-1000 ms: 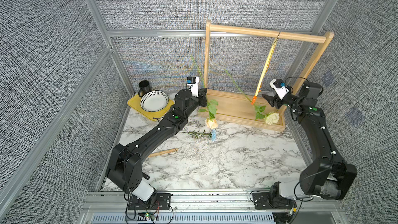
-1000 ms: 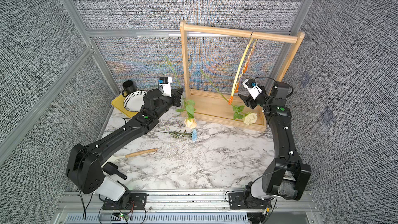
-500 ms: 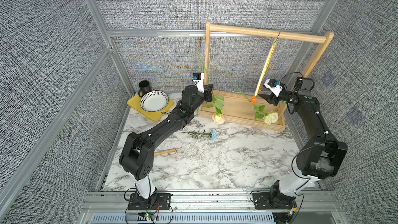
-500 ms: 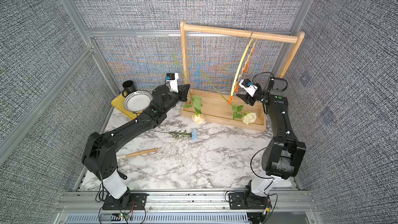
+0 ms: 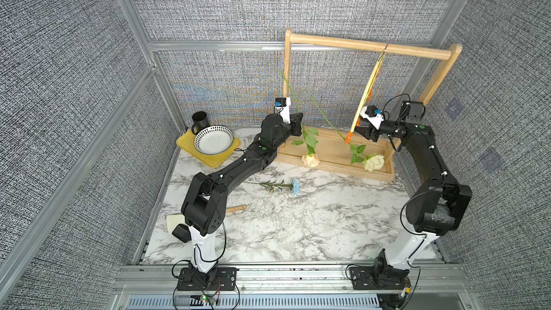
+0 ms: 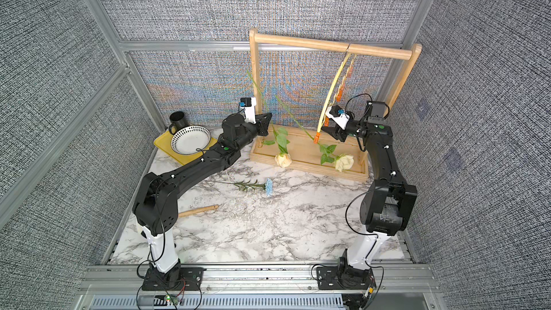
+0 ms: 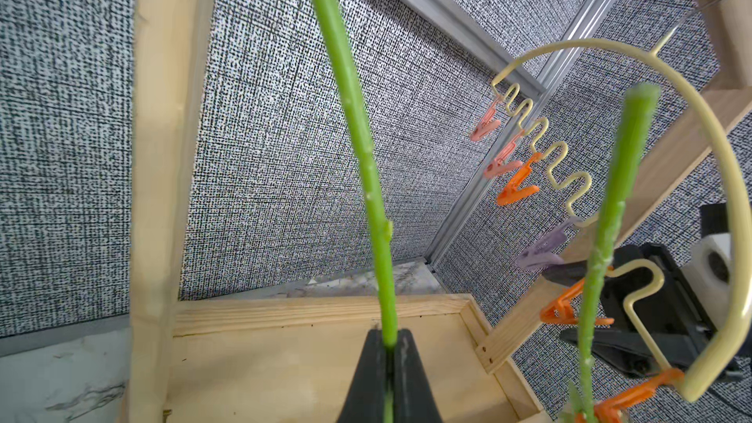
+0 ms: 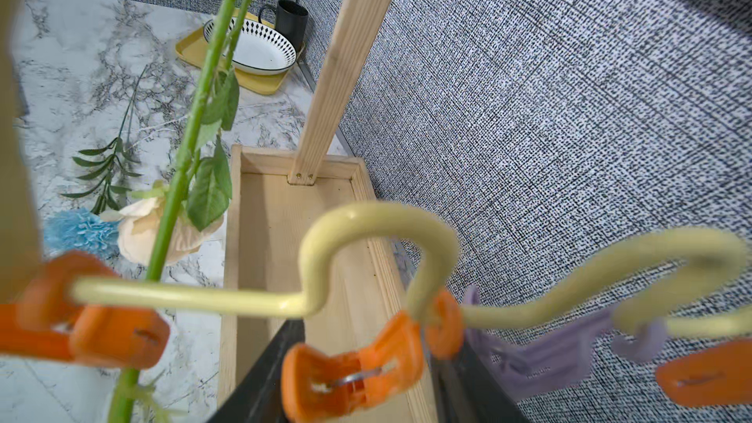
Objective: Dry the flowers on a clothes hanger
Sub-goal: Open the clamp at the hanger.
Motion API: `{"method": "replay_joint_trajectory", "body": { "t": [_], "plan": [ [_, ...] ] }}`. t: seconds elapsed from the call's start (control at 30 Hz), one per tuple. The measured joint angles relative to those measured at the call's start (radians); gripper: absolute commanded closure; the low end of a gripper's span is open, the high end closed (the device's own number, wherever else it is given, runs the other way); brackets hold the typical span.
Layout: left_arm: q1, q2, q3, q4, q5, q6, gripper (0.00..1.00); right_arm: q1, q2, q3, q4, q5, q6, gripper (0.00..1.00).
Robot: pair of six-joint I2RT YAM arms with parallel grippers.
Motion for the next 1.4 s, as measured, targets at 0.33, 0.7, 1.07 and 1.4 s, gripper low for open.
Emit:
{"method": "replay_joint_trajectory", "body": {
  "t": [0.33,0.7,1.07,1.4],
  "plan": [
    [-0.003,0.056,0.06,0.004,0.02,-0.029,0.98,0.0,0.011,0.029,-0.018,-0.028,-0.003,0.58],
    [-0.008,0.139,0.112,0.028,0.033,-0.065,0.98,0.0,-0.01,0.015,-0.023,-0.051,0.004,0.67],
    [-0.008,0.195,0.141,0.085,0.034,-0.14,0.98,0.027,-0.009,0.012,0.016,-0.07,0.091,0.72],
    [-0.009,0.238,0.172,0.129,0.03,-0.257,0.98,0.059,-0.022,-0.028,0.099,-0.108,0.194,0.74]
  ]
}}
